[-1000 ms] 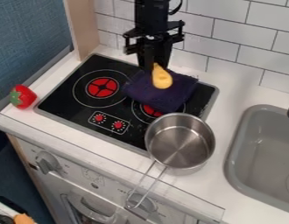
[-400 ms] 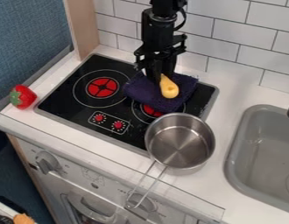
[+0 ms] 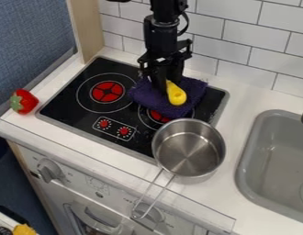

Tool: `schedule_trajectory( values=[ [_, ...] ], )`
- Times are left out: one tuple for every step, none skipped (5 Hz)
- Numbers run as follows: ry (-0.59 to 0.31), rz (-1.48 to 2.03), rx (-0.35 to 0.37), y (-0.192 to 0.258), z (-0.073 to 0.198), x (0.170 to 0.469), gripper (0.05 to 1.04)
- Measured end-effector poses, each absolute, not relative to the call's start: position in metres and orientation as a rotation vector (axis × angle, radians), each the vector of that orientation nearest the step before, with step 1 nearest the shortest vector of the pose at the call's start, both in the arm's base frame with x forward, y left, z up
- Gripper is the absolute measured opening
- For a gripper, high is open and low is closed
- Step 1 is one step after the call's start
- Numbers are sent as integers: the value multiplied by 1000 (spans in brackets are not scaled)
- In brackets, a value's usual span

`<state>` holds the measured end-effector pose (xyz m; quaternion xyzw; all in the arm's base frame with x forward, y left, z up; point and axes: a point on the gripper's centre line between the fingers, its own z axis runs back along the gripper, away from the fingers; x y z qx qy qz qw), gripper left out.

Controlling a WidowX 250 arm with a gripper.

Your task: Put the yellow knife on the purple cloth on the right burner

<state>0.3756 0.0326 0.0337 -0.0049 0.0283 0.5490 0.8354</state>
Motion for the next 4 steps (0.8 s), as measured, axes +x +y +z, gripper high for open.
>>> schedule_trajectory(
  values=[
    [46,1194,-4,35,34,376,948],
    [12,1181,15,36,44,375,1006],
    [-20,1121,21,30,58,370,1001],
    [-7,972,54,31,72,365,1001]
  ],
)
